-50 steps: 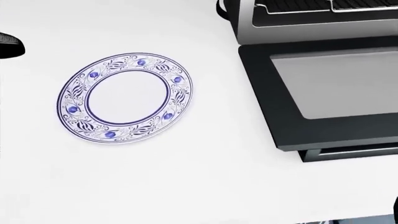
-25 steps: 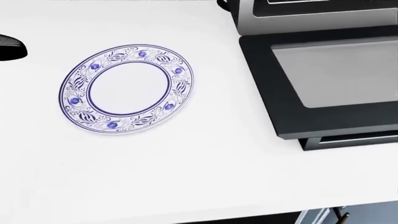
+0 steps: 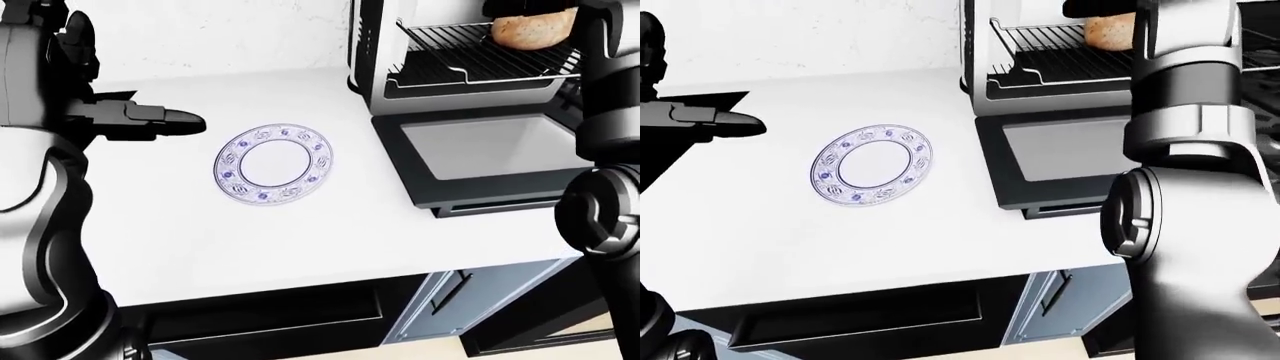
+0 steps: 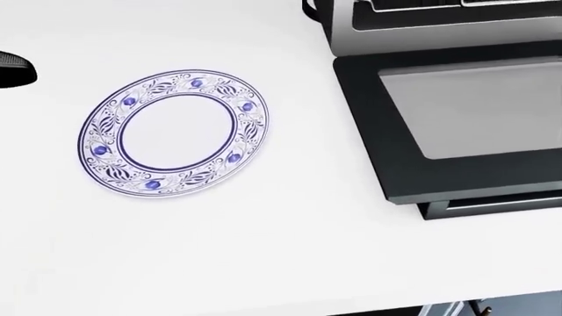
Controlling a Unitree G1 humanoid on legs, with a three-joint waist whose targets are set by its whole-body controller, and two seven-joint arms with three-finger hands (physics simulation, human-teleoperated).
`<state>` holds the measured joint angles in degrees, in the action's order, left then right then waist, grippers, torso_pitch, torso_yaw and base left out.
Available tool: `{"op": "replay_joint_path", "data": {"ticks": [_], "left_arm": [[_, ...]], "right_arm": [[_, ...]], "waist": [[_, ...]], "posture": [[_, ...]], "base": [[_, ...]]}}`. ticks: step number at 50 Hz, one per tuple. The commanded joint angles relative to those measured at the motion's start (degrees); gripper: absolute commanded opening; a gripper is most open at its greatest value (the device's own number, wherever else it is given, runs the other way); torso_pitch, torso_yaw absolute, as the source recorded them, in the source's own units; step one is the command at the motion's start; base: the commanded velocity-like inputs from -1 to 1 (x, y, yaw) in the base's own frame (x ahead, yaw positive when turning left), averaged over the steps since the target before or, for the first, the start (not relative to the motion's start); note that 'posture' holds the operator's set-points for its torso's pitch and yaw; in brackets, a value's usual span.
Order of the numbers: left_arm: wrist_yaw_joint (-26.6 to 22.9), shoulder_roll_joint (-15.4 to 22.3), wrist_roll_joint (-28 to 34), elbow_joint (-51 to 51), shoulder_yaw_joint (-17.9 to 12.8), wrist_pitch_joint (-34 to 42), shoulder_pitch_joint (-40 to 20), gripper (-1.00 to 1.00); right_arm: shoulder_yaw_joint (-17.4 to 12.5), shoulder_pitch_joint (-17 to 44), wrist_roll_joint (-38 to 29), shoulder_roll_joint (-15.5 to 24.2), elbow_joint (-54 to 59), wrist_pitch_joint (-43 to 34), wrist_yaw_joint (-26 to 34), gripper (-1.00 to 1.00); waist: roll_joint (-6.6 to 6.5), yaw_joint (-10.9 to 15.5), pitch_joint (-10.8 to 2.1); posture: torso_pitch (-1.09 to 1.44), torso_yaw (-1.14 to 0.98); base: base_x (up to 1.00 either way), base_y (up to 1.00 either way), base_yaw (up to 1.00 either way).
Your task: Pick the bread from the top rack and place it on the plate on the counter.
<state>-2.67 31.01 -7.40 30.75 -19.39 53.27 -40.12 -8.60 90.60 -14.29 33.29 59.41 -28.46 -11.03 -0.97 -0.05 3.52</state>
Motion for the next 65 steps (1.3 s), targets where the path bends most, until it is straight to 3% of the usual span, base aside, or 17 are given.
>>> {"op": "replay_joint_path", "data": {"ticks": [1, 49, 65], "left_arm": [[0.26, 0.87, 0.2, 1.29, -0.85, -1.63, -1.37, 1.0], [-0.26, 1.22, -0.13, 2.17, -1.73, -1.69, 0.24, 1.0], [-0.28, 1.1, 0.23, 1.22, -0.97, -2.33, -0.33, 1.0]], "right_arm": [[-0.25, 2.5, -0.62, 0.46, -1.8, 2.01, -1.34, 1.0], [-1.63, 0.94, 3.06, -1.97, 9.48, 9.69, -18.02, 1.0], [-1.61, 0.59, 3.87, -2.28, 10.39, 10.17, -19.17, 1.0]], "waist": [[0.11, 0.02, -1.73], [0.21, 0.18, -2.01], [0.37, 0.25, -2.1]], "posture": [[0.0, 0.0], [0.0, 0.0], [0.0, 0.0]], "base": [[0.0, 0.0, 0.0], [0.0, 0.0, 0.0], [0.0, 0.0, 0.0]]}}
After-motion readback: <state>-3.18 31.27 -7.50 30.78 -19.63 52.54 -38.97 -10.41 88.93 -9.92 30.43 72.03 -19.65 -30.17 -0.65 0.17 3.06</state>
